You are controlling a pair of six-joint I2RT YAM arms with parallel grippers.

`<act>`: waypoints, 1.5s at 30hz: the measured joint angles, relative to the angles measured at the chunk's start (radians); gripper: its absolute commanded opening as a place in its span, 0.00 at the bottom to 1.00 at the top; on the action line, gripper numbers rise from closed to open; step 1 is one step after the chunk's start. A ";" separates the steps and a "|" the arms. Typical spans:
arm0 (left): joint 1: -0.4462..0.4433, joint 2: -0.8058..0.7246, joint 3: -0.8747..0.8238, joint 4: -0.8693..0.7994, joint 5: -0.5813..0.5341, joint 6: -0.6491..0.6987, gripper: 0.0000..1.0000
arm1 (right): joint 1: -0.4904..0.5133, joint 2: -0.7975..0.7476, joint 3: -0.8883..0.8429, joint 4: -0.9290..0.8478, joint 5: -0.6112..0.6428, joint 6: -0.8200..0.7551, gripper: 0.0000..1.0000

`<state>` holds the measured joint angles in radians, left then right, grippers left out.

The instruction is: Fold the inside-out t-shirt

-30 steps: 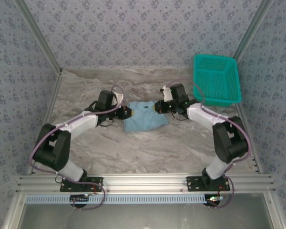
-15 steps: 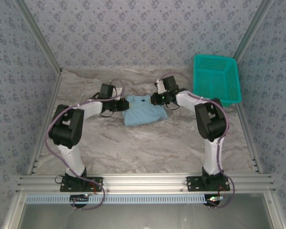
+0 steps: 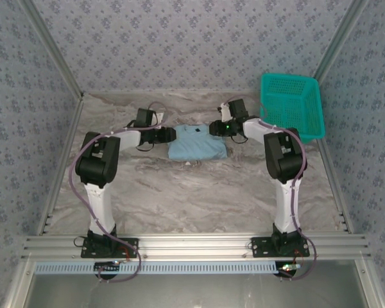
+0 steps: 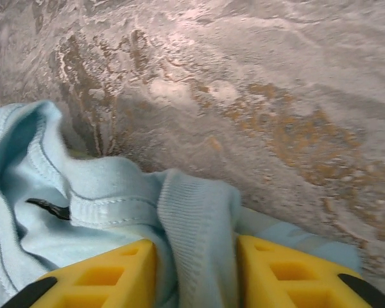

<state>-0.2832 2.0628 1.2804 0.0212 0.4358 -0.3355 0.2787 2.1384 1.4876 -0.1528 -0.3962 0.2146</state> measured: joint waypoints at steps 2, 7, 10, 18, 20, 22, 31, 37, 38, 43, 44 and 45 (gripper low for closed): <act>0.003 -0.007 0.000 -0.012 -0.014 0.004 0.57 | -0.019 -0.008 0.000 -0.010 0.000 -0.005 0.52; 0.009 -0.084 -0.018 -0.054 -0.071 0.003 0.61 | -0.052 -0.079 -0.008 -0.040 0.016 -0.018 0.53; 0.010 -0.176 -0.069 -0.051 -0.095 -0.013 0.62 | -0.046 -0.162 -0.053 -0.019 0.022 -0.018 0.52; -0.038 -0.248 -0.108 0.009 -0.003 -0.070 0.59 | 0.066 -0.182 -0.097 0.084 -0.028 0.056 0.42; -0.065 -0.207 -0.082 0.009 0.015 -0.075 0.57 | 0.083 -0.142 -0.095 0.106 -0.046 0.085 0.40; -0.087 -0.153 -0.049 0.009 0.024 -0.077 0.56 | 0.085 -0.092 -0.092 0.119 -0.053 0.111 0.38; -0.083 -0.029 -0.010 -0.022 -0.029 -0.065 0.55 | 0.011 -0.001 -0.077 0.135 -0.067 0.200 0.39; -0.081 -0.031 -0.028 -0.010 -0.060 -0.050 0.56 | -0.015 0.000 -0.077 0.143 -0.091 0.236 0.44; -0.081 -0.033 -0.028 -0.013 -0.063 -0.050 0.57 | -0.014 0.000 -0.077 0.147 -0.098 0.239 0.46; -0.079 -0.086 -0.029 -0.032 -0.070 -0.059 0.61 | -0.014 -0.054 -0.114 0.168 -0.137 0.242 0.48; -0.078 -0.107 -0.034 -0.031 -0.074 -0.062 0.62 | -0.014 -0.079 -0.133 0.171 -0.141 0.241 0.48; -0.077 -0.142 -0.043 -0.032 -0.084 -0.069 0.62 | -0.014 -0.115 -0.156 0.171 -0.143 0.241 0.48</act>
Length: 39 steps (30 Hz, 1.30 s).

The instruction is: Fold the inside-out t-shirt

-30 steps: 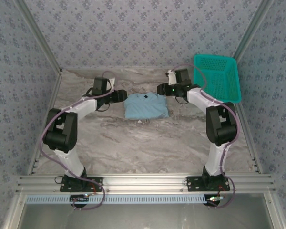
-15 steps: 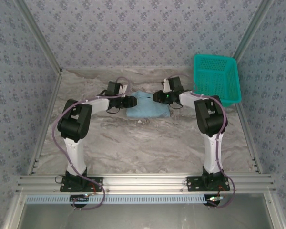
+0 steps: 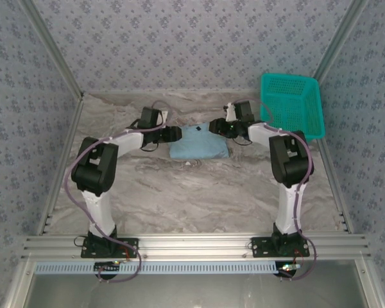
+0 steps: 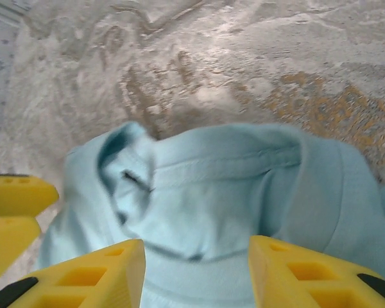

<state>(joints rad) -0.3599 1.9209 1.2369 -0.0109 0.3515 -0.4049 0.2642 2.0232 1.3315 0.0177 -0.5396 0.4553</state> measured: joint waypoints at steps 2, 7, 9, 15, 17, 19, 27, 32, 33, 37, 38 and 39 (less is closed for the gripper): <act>0.000 -0.062 -0.016 -0.016 -0.030 -0.016 0.65 | 0.000 -0.068 -0.036 -0.002 0.004 -0.010 0.49; 0.021 -0.117 -0.018 -0.068 -0.063 -0.058 0.66 | 0.007 -0.182 -0.084 -0.015 0.053 -0.054 0.50; 0.027 -0.098 -0.017 -0.099 -0.064 -0.069 0.66 | 0.012 -0.189 -0.098 -0.019 0.065 -0.064 0.50; 0.011 0.013 0.020 -0.176 -0.043 -0.087 0.67 | 0.018 -0.189 -0.171 -0.047 0.080 -0.080 0.50; 0.003 0.036 0.026 -0.182 -0.029 -0.089 0.67 | 0.018 -0.189 -0.186 -0.051 0.080 -0.082 0.50; -0.006 0.058 0.032 -0.185 -0.018 -0.095 0.66 | 0.018 -0.189 -0.196 -0.052 0.080 -0.082 0.50; -0.031 0.104 0.064 -0.169 0.013 -0.127 0.48 | 0.017 -0.189 -0.209 -0.051 0.080 -0.083 0.49; -0.041 0.144 0.098 -0.153 0.035 -0.148 0.27 | 0.014 -0.190 -0.220 -0.051 0.080 -0.083 0.49; -0.045 0.153 0.105 -0.150 0.037 -0.151 0.22 | 0.013 -0.191 -0.222 -0.051 0.080 -0.083 0.49; -0.046 0.175 0.142 -0.158 0.049 -0.135 0.00 | 0.008 -0.203 -0.228 -0.051 0.080 -0.083 0.49; -0.041 0.178 0.156 -0.168 0.053 -0.121 0.00 | 0.006 -0.208 -0.230 -0.052 0.080 -0.083 0.49; -0.037 0.179 0.167 -0.176 0.057 -0.109 0.00 | 0.006 -0.213 -0.230 -0.052 0.080 -0.083 0.49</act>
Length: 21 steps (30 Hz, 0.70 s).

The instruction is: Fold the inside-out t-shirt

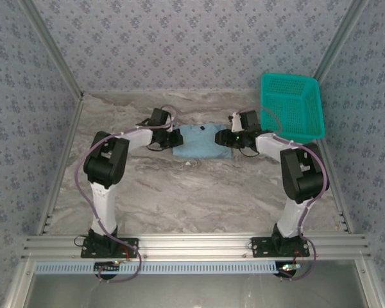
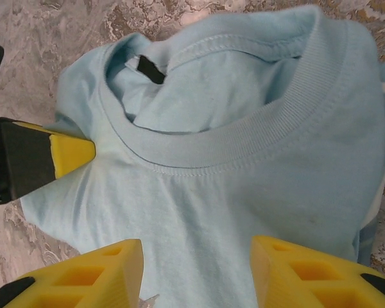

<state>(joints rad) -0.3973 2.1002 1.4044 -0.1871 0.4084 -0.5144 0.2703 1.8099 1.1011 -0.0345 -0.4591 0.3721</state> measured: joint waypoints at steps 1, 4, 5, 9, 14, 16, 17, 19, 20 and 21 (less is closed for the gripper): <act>0.009 0.000 0.015 -0.013 0.008 0.019 0.00 | -0.002 -0.007 -0.002 0.000 0.000 -0.003 0.49; 0.057 -0.006 0.040 -0.054 0.029 0.085 0.00 | -0.007 -0.035 -0.008 -0.006 0.001 -0.009 0.49; 0.080 -0.011 0.041 -0.074 0.034 0.109 0.00 | -0.010 -0.046 -0.010 -0.010 0.002 -0.014 0.49; 0.215 -0.027 0.074 -0.204 0.048 0.235 0.00 | -0.024 -0.082 -0.011 -0.029 0.003 -0.029 0.49; 0.376 -0.024 0.180 -0.357 0.029 0.401 0.00 | -0.040 -0.100 -0.011 -0.054 0.002 -0.046 0.49; 0.421 -0.015 0.244 -0.415 0.006 0.464 0.00 | -0.043 -0.101 -0.011 -0.064 -0.001 -0.051 0.49; 0.439 -0.009 0.271 -0.437 -0.006 0.489 0.00 | -0.043 -0.101 -0.011 -0.068 -0.002 -0.052 0.49; 0.477 0.007 0.323 -0.475 -0.034 0.538 0.00 | -0.043 -0.104 -0.011 -0.074 -0.003 -0.052 0.49; 0.492 0.015 0.341 -0.488 -0.044 0.555 0.00 | -0.043 -0.106 -0.011 -0.076 -0.005 -0.052 0.49; 0.512 0.029 0.367 -0.505 -0.061 0.575 0.00 | -0.043 -0.111 -0.011 -0.079 -0.006 -0.053 0.49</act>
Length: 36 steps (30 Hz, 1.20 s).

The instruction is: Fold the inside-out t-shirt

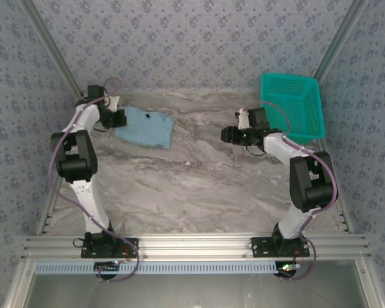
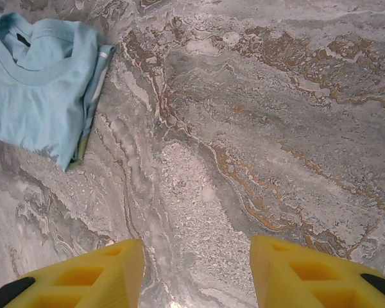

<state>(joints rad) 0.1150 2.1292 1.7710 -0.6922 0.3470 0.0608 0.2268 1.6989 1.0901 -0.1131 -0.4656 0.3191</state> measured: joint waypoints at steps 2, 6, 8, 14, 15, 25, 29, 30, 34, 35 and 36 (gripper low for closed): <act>0.035 0.045 0.063 -0.032 -0.039 0.032 0.00 | 0.000 -0.011 0.000 -0.003 -0.003 -0.003 0.49; 0.078 0.174 0.221 -0.101 -0.124 0.086 0.00 | 0.000 -0.016 0.000 -0.003 -0.007 -0.003 0.49; 0.084 0.254 0.327 -0.146 -0.169 0.105 0.00 | 0.000 -0.016 0.000 -0.003 -0.009 -0.003 0.49; 0.081 0.333 0.461 -0.230 -0.259 0.110 0.35 | 0.000 -0.016 -0.001 -0.003 -0.013 -0.003 0.49; 0.081 0.328 0.461 -0.233 -0.262 0.100 0.41 | 0.001 -0.016 -0.002 -0.003 -0.013 -0.003 0.49; 0.081 -0.028 0.154 -0.173 -0.307 -0.045 0.69 | 0.037 -0.174 -0.046 -0.088 0.111 -0.048 0.56; 0.081 -0.363 -0.190 0.019 -0.241 -0.157 0.77 | 0.081 -0.340 -0.076 -0.129 0.293 -0.090 0.70; 0.079 -0.452 -0.286 0.082 -0.219 -0.188 0.79 | 0.090 -0.379 -0.090 -0.133 0.336 -0.100 0.74; 0.040 -0.774 -0.663 0.340 -0.182 -0.301 0.87 | 0.105 -0.539 -0.188 -0.144 0.532 -0.127 1.00; 0.024 -0.846 -0.752 0.394 -0.188 -0.320 0.88 | 0.105 -0.573 -0.224 -0.145 0.579 -0.129 1.00; 0.010 -0.901 -0.828 0.444 -0.200 -0.334 0.89 | 0.103 -0.598 -0.257 -0.143 0.621 -0.128 1.00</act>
<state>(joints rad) 0.1253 1.2278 0.9432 -0.2481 0.1474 -0.2733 0.3298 1.1007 0.8333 -0.2558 0.1551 0.1913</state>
